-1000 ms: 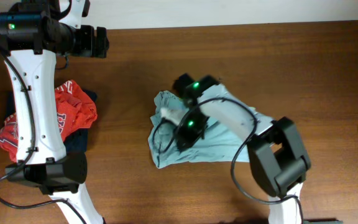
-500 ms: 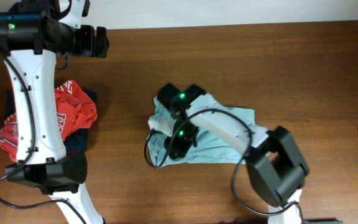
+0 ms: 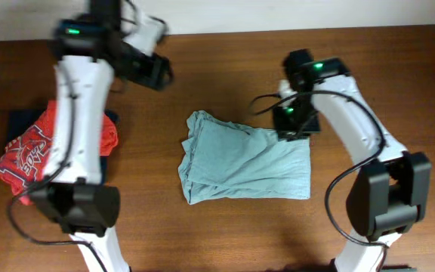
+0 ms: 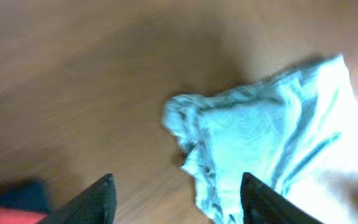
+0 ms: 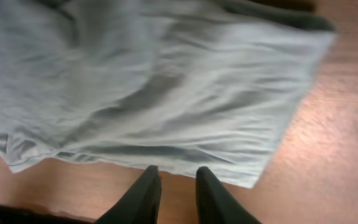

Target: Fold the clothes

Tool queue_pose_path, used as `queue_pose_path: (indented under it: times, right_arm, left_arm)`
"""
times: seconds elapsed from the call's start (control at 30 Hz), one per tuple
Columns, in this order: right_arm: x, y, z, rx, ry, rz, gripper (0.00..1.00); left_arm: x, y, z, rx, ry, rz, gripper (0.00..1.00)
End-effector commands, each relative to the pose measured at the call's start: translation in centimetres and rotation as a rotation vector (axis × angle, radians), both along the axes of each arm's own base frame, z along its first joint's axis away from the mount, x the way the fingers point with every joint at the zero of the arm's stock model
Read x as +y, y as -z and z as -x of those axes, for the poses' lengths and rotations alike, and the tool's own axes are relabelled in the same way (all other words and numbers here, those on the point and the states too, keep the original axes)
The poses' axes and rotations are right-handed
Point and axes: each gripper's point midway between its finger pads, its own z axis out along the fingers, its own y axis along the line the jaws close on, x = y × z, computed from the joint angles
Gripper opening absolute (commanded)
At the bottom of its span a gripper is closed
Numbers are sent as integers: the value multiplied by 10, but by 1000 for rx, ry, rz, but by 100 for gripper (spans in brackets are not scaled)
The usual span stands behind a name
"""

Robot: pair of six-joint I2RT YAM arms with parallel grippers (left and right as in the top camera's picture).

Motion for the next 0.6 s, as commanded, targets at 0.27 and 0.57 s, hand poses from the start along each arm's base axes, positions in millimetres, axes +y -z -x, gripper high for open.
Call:
queue_pose_path:
  times: [0.27,0.57]
  right_arm:
    - [-18,77,34,120,254,-8,4]
    - [-16,106,37,79,253,-34,4]
  left_arm:
    - [-80,135,47,25,462,-177,42]
    - [-60,193,43,4,354,-293,41]
